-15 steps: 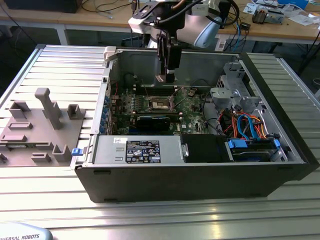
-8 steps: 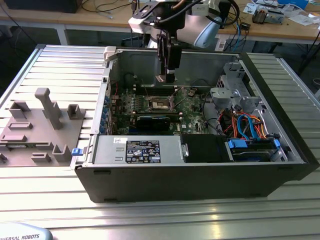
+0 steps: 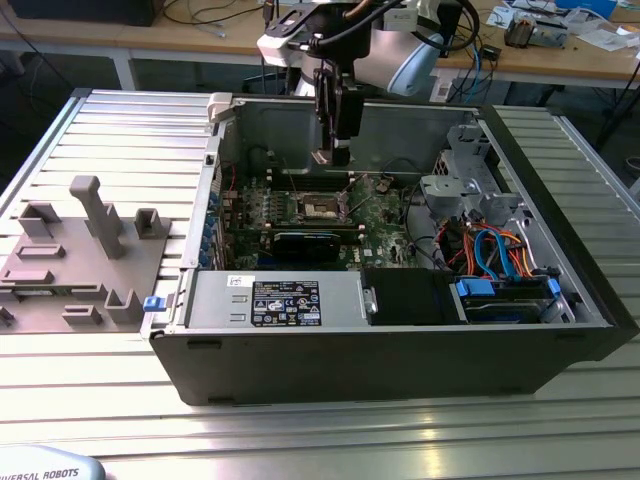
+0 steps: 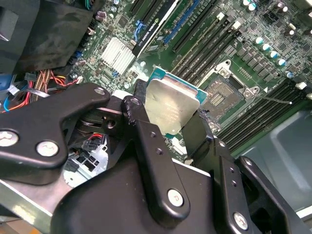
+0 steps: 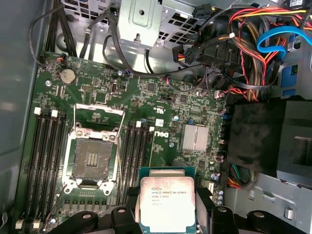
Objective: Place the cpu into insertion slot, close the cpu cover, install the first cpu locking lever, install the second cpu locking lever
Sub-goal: 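Place the cpu into insertion slot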
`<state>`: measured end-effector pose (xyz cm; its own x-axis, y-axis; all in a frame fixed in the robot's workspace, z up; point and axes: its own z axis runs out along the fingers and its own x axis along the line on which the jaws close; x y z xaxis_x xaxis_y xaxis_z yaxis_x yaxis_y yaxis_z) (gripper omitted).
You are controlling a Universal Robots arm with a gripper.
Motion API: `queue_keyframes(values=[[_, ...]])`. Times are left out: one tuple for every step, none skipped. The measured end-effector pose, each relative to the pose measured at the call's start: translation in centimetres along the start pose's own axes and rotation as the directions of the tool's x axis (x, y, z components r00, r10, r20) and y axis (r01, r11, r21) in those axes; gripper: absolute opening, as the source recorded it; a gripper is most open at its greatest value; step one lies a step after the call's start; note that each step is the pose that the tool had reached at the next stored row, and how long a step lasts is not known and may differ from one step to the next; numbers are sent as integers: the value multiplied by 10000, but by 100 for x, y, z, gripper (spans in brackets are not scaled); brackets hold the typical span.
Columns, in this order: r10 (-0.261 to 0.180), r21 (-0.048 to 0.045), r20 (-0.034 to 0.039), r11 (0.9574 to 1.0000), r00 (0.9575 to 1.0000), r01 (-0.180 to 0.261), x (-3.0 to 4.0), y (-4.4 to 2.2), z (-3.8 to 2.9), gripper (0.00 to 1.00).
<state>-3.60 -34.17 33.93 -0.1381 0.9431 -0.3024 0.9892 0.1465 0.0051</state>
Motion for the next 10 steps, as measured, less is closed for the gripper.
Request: queue_keyframes(values=[[0,2,10,10000,10000,0,0,0,0,54],[-1,3,23,10000,10000,1,0,1,0,54],[-1,5,37,10000,10000,1,0,2,0,54],[-2,7,48,10000,10000,2,0,2,0,54],[-2,8,59,10000,10000,2,0,3,1,54],[-3,10,69,10000,10000,3,0,3,0,54],[-3,11,77,10000,10000,3,0,4,1,54],[-3,12,85,10000,10000,3,-1,4,1,54],[-4,13,91,10000,10000,4,-1,5,1,54],[-5,14,99,10000,10000,4,-1,5,1,54]])
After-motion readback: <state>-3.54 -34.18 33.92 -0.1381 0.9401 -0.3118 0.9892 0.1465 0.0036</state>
